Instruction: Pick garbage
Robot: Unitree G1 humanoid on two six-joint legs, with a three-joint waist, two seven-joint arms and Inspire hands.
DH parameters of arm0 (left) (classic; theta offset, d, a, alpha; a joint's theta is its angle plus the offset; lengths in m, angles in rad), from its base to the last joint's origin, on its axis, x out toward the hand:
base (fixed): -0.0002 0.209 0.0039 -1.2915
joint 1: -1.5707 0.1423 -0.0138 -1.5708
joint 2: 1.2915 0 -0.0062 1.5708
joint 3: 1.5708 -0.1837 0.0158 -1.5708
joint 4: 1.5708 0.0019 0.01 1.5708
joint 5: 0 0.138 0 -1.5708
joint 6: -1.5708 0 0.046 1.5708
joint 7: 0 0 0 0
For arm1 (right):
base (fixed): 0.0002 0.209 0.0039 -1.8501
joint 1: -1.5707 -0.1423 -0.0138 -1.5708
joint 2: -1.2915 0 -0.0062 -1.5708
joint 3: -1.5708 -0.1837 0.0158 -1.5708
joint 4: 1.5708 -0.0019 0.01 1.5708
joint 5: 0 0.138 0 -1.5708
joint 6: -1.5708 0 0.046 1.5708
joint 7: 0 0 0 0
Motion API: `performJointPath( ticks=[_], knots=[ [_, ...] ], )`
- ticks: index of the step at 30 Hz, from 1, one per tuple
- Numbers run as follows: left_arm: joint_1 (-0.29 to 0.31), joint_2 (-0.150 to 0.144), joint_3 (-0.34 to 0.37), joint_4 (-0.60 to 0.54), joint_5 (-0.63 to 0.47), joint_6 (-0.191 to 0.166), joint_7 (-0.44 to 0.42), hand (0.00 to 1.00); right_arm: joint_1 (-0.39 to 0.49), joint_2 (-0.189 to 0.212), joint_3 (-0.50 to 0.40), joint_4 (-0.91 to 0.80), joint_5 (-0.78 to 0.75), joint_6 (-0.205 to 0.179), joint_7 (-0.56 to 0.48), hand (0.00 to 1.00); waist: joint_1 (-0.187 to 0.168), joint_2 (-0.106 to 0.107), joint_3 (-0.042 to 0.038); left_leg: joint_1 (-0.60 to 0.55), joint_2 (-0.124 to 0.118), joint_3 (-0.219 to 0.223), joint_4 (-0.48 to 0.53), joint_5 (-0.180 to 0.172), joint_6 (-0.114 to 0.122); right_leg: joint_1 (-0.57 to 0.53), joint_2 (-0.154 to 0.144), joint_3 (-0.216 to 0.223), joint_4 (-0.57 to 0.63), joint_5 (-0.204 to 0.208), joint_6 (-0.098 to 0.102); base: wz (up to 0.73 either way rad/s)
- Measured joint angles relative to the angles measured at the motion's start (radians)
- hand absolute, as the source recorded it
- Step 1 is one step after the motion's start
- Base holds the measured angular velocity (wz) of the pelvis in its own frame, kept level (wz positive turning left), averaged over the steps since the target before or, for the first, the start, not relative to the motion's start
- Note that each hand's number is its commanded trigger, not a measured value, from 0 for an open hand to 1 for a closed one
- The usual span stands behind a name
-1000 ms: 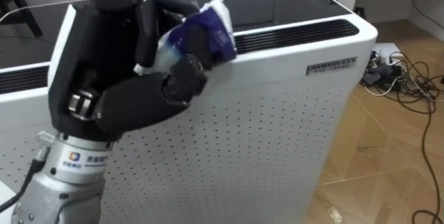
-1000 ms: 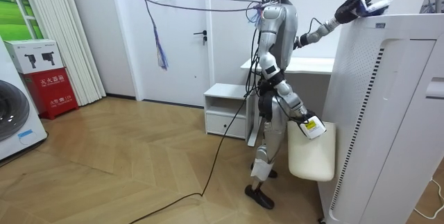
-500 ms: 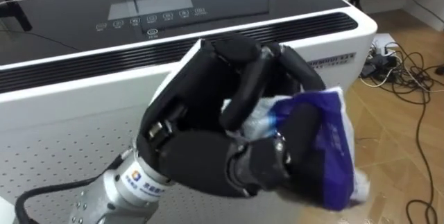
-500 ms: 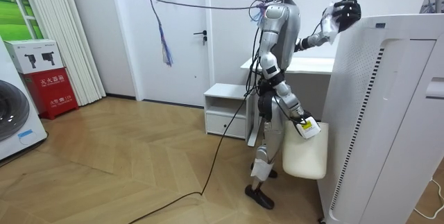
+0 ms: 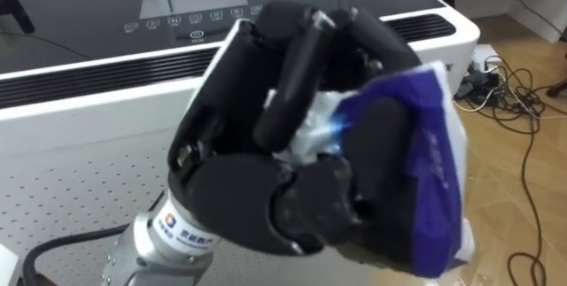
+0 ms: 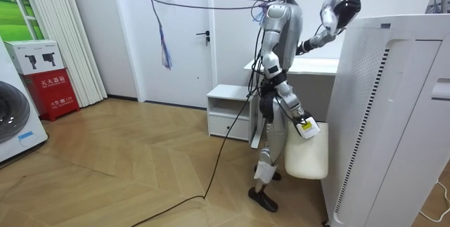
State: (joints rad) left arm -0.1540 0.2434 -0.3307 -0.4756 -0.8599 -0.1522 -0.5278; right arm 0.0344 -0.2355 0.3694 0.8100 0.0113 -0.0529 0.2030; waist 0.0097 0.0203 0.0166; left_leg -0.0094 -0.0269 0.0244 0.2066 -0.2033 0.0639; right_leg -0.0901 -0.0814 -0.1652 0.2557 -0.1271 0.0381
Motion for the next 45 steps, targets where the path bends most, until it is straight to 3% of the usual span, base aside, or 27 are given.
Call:
performJointPath(
  ticks=[2, 5, 9, 13, 18, 24, 30, 34, 41, 45],
  knots=[
    [0.001, 0.018, 0.001, 0.042, 0.039, 0.001, -0.009, 1.0, -0.002, -0.002, -0.004, 0.003, -0.012, 0.003, 0.002, 1.0, 0.005, 0.001, -0.0003, -0.004, 0.0, 0.0, 0.0, 0.0, 0.0, -0.003, -0.001, -0.002, 0.004, 0.0, 0.0, 0.0],
    [0.015, 0.05, 0.005, 0.13, 0.181, 0.001, -0.009, 1.0, -0.01, -0.003, -0.025, 0.009, -0.021, 0.003, 0.019, 1.0, 0.016, 0.008, -0.0027, -0.018, 0.001, -0.002, 0.015, 0.0, 0.0, -0.013, -0.001, -0.006, 0.001, 0.004, -0.005, 0.02],
    [0.084, 0.087, -0.008, 0.251, 0.373, 0.003, -0.002, 1.0, -0.017, -0.009, -0.032, 0.029, -0.016, 0.002, 0.006, 1.0, 0.019, 0.038, -0.0037, -0.06, 0.002, -0.011, 0.031, -0.001, -0.001, -0.036, -0.005, -0.036, -0.001, 0.008, -0.01, 0.11],
    [0.091, 0.113, -0.02, 0.317, 0.488, 0.007, -0.003, 1.0, -0.065, -0.01, -0.027, 0.069, -0.016, -0.001, -0.008, 1.0, 0.025, 0.064, -0.0025, -0.119, 0.002, -0.015, 0.049, 0.004, -0.005, -0.093, -0.006, -0.039, 0.008, 0.015, -0.015, 0.02],
    [0.092, 0.09, -0.033, 0.466, 0.618, 0.006, -0.004, 1.0, -0.125, -0.01, -0.022, 0.153, -0.016, -0.016, -0.027, 1.0, 0.019, 0.085, 0.0046, -0.158, 0.0, -0.02, 0.053, 0.011, -0.008, -0.139, -0.01, -0.038, 0.026, 0.016, -0.018, 0.0],
    [0.086, 0.078, -0.067, 0.643, 0.639, 0.005, 0.028, 1.0, -0.155, -0.022, -0.018, 0.158, -0.001, -0.022, -0.027, 1.0, 0.016, 0.094, 0.0068, -0.22, -0.003, -0.012, 0.068, 0.016, -0.007, -0.206, -0.017, -0.037, 0.054, 0.017, -0.021, -0.01],
    [0.085, 0.054, -0.098, 0.72, 0.689, -0.001, 0.084, 1.0, -0.183, -0.018, -0.019, 0.203, 0.023, -0.028, -0.03, 1.0, 0.012, 0.096, 0.0086, -0.259, -0.005, -0.011, 0.066, 0.019, -0.006, -0.244, -0.021, -0.038, 0.062, 0.017, -0.022, 0.02],
    [0.085, 0.041, -0.098, 0.782, 0.7, -0.001, 0.105, 1.0, -0.194, -0.016, -0.021, 0.203, 0.022, -0.039, -0.042, 1.0, 0.009, 0.089, 0.0136, -0.306, -0.006, 0.002, 0.084, 0.022, -0.007, -0.309, -0.025, -0.029, 0.094, 0.016, -0.025, -0.09],
    [0.074, 0.039, -0.1, 0.863, 0.734, -0.009, 0.129, 1.0, -0.249, -0.002, -0.032, 0.203, 0.029, -0.044, -0.044, 1.0, -0.005, 0.057, 0.0315, -0.393, -0.006, 0.03, 0.126, 0.022, -0.007, -0.407, -0.037, -0.012, 0.139, 0.011, -0.034, -0.04],
    [0.056, 0.016, -0.101, 0.912, 0.769, -0.012, 0.148, 1.0, -0.249, 0.007, -0.035, 0.203, 0.029, -0.056, -0.05, 1.0, -0.006, 0.052, 0.0318, -0.417, -0.005, 0.029, 0.139, 0.022, -0.007, -0.422, -0.039, -0.021, 0.141, 0.013, -0.038, 0.03]
  ],
)
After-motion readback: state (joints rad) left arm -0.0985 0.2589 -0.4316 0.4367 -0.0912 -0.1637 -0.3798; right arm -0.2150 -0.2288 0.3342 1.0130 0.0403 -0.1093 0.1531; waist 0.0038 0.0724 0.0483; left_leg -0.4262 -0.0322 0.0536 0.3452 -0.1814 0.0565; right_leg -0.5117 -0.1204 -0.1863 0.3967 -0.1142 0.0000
